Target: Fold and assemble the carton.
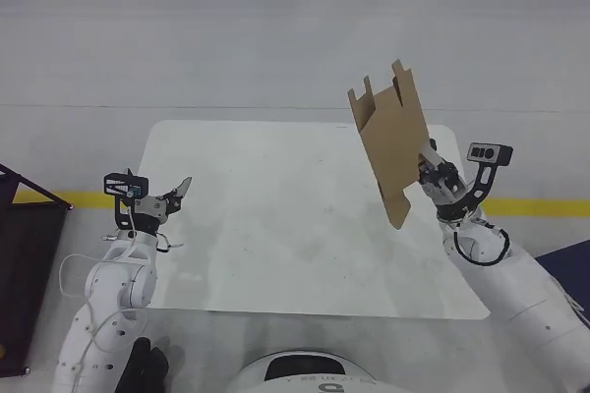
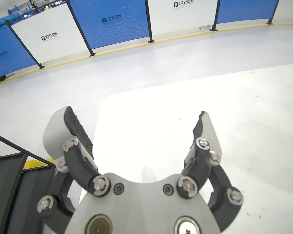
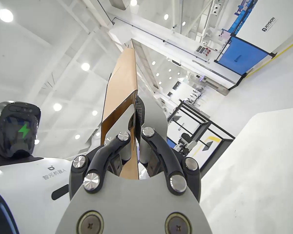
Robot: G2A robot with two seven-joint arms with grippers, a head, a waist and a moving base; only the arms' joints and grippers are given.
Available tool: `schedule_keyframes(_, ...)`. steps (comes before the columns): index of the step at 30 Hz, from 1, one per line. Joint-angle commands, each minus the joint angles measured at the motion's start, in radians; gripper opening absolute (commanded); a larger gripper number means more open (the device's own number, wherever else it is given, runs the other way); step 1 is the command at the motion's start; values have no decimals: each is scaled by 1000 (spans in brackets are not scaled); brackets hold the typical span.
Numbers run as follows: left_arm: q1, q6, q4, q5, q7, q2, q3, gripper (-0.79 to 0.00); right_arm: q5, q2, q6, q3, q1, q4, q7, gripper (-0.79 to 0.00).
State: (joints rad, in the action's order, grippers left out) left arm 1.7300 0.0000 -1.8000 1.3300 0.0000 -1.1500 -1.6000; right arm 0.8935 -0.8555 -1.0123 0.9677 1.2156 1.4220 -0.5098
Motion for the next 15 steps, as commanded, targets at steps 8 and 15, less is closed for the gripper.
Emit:
schedule_keyframes(8,0,0,0,0,0,0,0,0,20,-44,0,60,-3,-34,-106,-785)
schedule_keyframes(15,0,0,0,0,0,0,0,0,-523,-81,0,220,33,-40,193,-785)
